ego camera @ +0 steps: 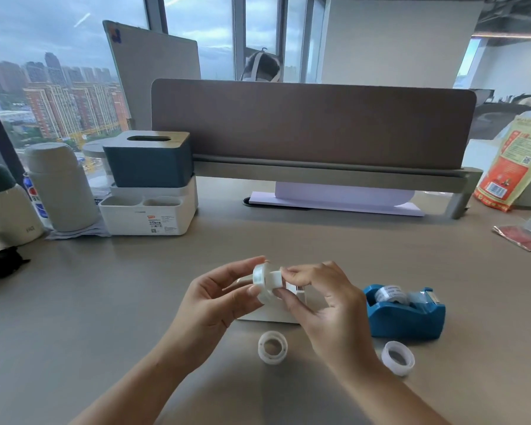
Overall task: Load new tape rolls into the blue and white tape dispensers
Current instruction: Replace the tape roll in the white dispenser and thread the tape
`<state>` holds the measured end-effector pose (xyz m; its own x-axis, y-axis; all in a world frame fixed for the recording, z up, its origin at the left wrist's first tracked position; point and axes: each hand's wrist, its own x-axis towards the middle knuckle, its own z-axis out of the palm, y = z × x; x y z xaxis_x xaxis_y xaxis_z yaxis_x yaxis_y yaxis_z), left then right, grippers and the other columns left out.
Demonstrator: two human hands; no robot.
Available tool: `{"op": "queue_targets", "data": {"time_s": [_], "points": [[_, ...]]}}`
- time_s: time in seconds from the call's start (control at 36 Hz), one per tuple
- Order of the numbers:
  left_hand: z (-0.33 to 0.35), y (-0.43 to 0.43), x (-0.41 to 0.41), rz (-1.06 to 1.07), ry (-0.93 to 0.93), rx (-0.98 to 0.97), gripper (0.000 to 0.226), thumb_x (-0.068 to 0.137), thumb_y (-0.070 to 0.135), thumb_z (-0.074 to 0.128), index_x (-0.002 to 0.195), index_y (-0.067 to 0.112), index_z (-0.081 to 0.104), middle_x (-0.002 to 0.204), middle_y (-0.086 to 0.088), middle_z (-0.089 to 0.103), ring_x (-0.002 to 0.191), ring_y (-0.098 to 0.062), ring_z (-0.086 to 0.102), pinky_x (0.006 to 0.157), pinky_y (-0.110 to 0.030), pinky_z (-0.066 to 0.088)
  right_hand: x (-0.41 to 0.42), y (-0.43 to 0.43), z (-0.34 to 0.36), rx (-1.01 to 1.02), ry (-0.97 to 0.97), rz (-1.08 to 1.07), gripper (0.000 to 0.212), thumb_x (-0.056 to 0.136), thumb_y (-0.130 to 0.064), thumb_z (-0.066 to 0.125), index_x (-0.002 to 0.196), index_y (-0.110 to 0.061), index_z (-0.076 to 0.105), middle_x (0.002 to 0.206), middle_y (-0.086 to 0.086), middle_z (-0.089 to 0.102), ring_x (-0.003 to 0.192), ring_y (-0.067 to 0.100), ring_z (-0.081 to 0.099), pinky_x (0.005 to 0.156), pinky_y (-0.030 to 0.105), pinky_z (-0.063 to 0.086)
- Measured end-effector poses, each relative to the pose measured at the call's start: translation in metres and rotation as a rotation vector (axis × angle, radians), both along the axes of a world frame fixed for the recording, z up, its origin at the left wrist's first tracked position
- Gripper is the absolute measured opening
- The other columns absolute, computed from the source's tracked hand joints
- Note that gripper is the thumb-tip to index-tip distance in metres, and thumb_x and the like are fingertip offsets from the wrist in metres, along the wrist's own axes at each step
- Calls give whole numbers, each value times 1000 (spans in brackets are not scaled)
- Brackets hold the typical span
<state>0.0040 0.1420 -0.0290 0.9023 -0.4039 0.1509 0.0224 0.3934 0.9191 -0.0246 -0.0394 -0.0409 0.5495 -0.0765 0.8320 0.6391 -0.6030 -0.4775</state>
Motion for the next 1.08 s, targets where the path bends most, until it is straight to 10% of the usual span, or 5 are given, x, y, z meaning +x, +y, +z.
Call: {"op": "queue_targets", "data": {"time_s": [0.47,0.86,1.08], "points": [[3,-2,-4,133,-58,74,64,56,40,92,108,10,71,104,-20,76,95,-30,73,82,-33,59,-11,9,6,89,350,112,53,66,-44,83,116,-36,66,102,-14,71,101,11,66,85,24,52],[2,-3,-2,213,-133,173,23,69,10,73,89,0,74,84,-18,78,77,-23,75,67,-26,60,-12,5,12,229,474,240,22,80,-19,78,100,-28,73,96,-13,76,94,12,70,82,14,50],[1,-5,-3,220,-198,219,18,67,16,76,81,5,76,87,-27,74,77,-23,72,68,-28,60,-10,6,11,268,488,239,24,74,-38,79,95,-27,73,94,-12,76,92,14,71,82,19,53]]}}
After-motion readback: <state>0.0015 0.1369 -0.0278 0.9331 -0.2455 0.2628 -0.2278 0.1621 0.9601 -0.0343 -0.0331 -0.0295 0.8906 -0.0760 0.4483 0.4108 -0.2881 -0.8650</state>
